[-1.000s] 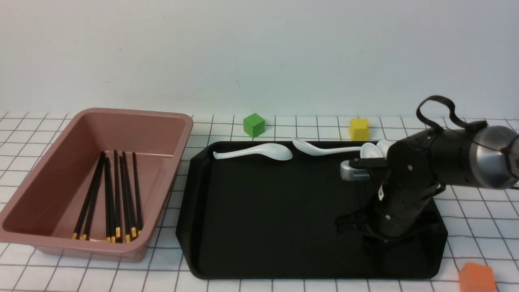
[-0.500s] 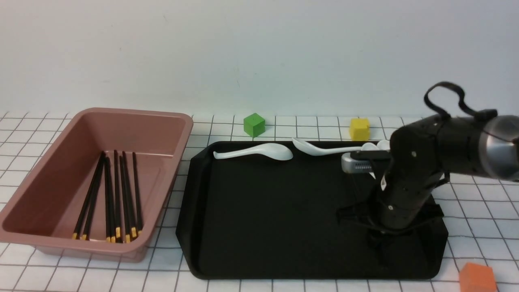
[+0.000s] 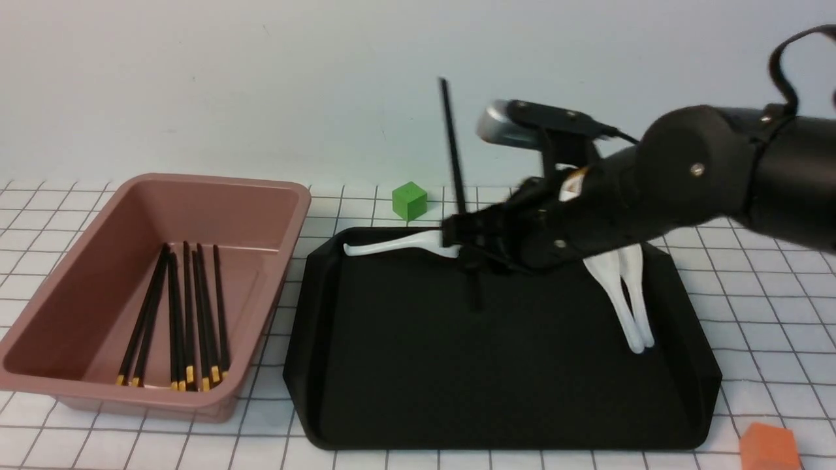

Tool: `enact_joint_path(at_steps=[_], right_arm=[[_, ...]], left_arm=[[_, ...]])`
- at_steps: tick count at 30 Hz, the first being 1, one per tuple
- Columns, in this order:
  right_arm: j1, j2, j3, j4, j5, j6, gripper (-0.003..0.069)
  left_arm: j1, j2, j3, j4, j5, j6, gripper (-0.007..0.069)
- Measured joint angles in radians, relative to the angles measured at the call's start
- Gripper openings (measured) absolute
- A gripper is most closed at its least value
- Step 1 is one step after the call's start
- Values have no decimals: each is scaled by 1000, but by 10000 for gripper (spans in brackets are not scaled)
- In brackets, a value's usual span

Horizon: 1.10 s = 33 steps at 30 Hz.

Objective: On white black tablecloth take chopsticks from black tray and put them in box.

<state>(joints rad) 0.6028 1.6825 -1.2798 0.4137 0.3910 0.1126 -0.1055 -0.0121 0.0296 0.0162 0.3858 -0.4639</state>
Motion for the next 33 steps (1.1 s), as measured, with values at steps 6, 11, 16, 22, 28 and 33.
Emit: enact_joint_path(at_steps=[6, 11, 16, 22, 28, 33], right_arm=[[195, 159, -107, 178, -362, -193, 108], [284, 320, -220, 210, -504, -225, 115], [301, 428, -295, 223, -579, -196, 177], [297, 473, -326, 225, -556, -148, 289], [271, 418, -327, 206, -302, -146, 278], [210, 290, -327, 124, -48, -189, 173]], left_arm=[[0, 0, 0, 0, 0, 0, 239], [0, 0, 0, 0, 0, 0, 239], [0, 0, 0, 0, 0, 0, 239], [0, 0, 0, 0, 0, 0, 239], [0, 0, 0, 0, 0, 0, 239], [0, 0, 0, 0, 0, 0, 239]])
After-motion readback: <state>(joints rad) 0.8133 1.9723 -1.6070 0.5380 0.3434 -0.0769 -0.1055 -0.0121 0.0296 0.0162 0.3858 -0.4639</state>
